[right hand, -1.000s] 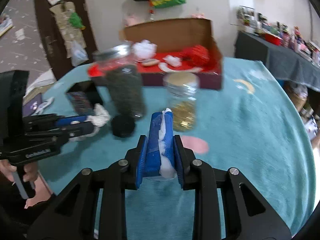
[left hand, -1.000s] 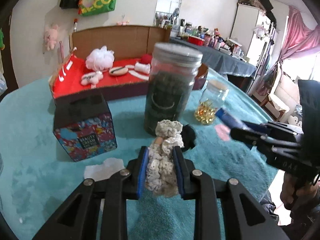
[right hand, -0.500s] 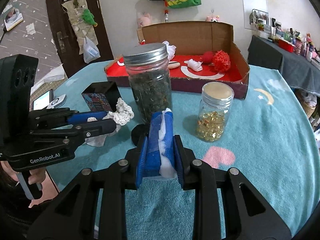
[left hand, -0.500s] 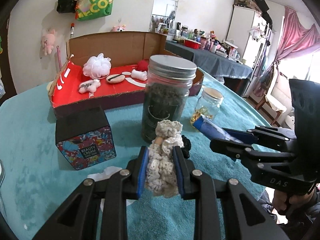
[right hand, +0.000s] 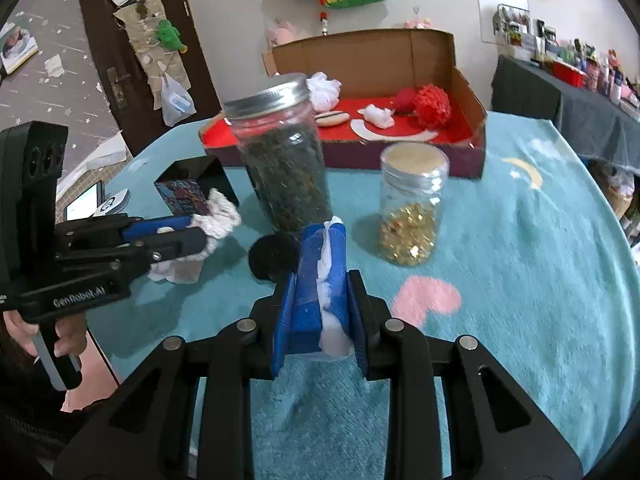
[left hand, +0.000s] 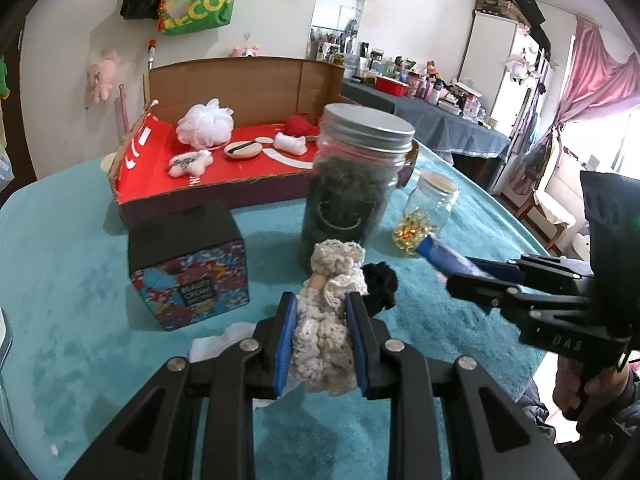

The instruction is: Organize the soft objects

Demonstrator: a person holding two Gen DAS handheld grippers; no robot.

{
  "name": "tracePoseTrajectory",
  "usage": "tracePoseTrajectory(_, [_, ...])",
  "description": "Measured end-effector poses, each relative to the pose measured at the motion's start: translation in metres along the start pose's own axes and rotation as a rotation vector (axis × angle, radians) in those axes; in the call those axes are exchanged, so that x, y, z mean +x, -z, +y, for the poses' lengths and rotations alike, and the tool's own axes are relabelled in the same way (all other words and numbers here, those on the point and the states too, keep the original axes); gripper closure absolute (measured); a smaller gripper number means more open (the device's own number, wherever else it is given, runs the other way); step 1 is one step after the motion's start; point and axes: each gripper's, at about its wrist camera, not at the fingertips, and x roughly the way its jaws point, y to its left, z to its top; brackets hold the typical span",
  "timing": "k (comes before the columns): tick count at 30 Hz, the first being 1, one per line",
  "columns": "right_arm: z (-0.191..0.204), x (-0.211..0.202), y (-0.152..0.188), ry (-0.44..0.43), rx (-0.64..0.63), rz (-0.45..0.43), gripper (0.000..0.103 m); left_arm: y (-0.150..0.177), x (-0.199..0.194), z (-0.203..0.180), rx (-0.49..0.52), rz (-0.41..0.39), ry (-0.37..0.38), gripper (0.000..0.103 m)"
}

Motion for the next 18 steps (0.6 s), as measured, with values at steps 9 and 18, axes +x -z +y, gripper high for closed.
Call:
tracePoseTrajectory(9, [-0.028,-0.01,0.006,0.034,0.05,0.011,0.078,0.01,-0.016,0.032,-0.046,0.009,0.003,0.076])
tracePoseTrajectory(18, [-0.06,-0.015,0.01,0.058,0.116,0.024,0.078,0.023,-0.035,0.068,-0.109,0.029,-0.041,0.076])
